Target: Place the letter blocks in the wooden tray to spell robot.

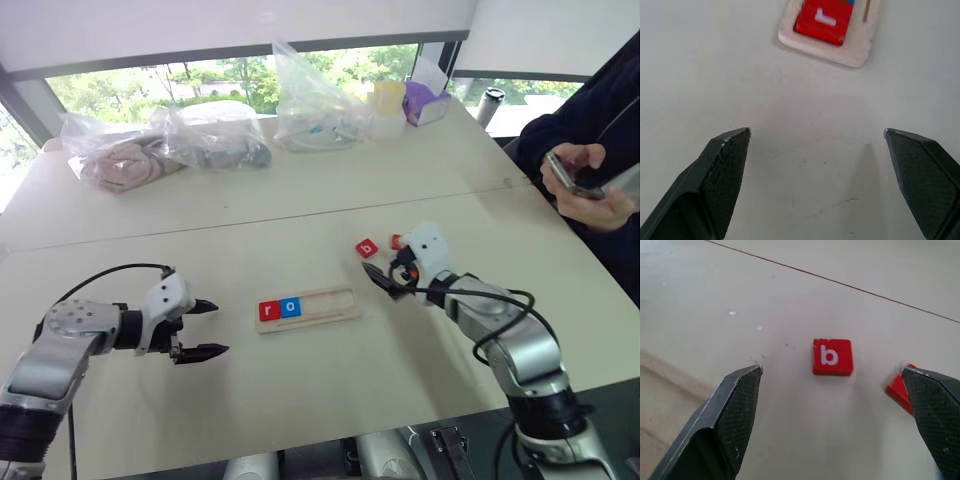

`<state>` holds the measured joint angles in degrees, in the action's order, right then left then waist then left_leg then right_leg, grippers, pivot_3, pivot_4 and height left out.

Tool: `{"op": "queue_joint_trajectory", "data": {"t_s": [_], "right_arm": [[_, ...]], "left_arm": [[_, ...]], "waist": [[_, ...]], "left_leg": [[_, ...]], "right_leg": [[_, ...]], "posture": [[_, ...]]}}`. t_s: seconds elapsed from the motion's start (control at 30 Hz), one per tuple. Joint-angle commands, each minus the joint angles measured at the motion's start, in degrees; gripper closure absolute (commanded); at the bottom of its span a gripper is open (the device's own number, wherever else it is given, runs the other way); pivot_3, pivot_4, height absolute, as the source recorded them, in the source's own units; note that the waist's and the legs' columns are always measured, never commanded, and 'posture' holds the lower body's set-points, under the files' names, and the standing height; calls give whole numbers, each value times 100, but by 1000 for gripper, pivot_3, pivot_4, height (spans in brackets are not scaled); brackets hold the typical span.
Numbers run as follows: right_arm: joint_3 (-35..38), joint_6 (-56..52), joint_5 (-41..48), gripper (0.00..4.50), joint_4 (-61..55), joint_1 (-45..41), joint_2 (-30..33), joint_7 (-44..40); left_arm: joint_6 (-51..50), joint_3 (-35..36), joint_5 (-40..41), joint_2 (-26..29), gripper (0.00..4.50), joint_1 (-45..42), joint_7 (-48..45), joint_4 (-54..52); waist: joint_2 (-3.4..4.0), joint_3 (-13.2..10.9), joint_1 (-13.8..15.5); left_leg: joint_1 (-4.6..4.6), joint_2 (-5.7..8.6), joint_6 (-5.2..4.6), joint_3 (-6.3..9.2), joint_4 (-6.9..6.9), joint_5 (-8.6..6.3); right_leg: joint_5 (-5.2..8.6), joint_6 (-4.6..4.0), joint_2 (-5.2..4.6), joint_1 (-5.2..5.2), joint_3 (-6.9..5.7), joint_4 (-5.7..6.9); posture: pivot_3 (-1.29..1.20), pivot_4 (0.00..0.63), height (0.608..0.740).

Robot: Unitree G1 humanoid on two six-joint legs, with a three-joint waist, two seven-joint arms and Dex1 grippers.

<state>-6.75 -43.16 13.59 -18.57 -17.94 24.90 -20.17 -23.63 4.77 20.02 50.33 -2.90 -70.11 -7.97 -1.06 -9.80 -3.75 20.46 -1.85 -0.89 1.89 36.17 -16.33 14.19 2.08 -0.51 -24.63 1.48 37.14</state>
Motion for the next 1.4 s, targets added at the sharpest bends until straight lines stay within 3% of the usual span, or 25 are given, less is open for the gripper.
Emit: {"op": "queue_joint_trajectory", "data": {"t_s": [0.03, 0.37, 0.7, 0.8, 0.97, 1.1, 1.4], "right_arm": [[-101, 71, -142, 0, 308, -314, -190, 36], [-290, 407, -709, 0, 1606, -780, -568, 249], [-42, 188, -676, 0, 1994, -950, -858, 326], [70, -31, -644, 865, 1945, -933, -905, 380], [224, -448, -541, 3323, 1526, -895, -957, 432], [390, -1207, -474, 3293, 501, -690, -842, 578], [1075, -4069, 6, 3293, -2671, 534, -374, 544]], "left_arm": [[-400, 343, 638, -78, 16, -70, 107, -656], [-883, 308, 1221, -267, 16, -162, 580, -1323], [-773, 53, 1109, -322, 16, -255, 782, -1291], [-741, 5, 1081, -318, 0, -281, 785, -1273], [-780, -5, 1144, -301, 0, -343, 739, -1262], [-809, -4, 1285, -245, 0, -409, 534, -1306], [-827, -151, 1438, -304, 0, -688, 314, -1303]], "waist": [[-2, -2, 38], [-2, -3, 123], [-2, -3, 118], [-2, -3, 121], [-1, -4, 127], [1, -5, 134], [3, -11, 126]], "left_leg": [[3, 1, 1, -1, 2, 0], [2, 8, 4, -5, 4, 2], [0, 7, 4, -4, 2, 2], [0, 7, 4, -4, 2, 2], [2, 9, 5, -4, 3, 3], [4, 9, 5, -2, 0, 3], [6, 7, 6, 3, -2, 2]], "right_leg": [[0, 0, -3, 0, 0, -1], [-7, -13, -5, 2, 5, -2], [-13, -5, -3, 2, 4, 0], [-9, -12, -3, 2, 5, 0], [-8, -12, -4, 3, 4, -2], [-8, -9, -4, 2, 3, -3], [12, 16, -6, -1, 1, -6]], "posture": [[0, 150, 740], [0, 150, 740], [0, 150, 740], [0, 150, 740], [0, 150, 740], [0, 150, 740], [0, 150, 740]]}}
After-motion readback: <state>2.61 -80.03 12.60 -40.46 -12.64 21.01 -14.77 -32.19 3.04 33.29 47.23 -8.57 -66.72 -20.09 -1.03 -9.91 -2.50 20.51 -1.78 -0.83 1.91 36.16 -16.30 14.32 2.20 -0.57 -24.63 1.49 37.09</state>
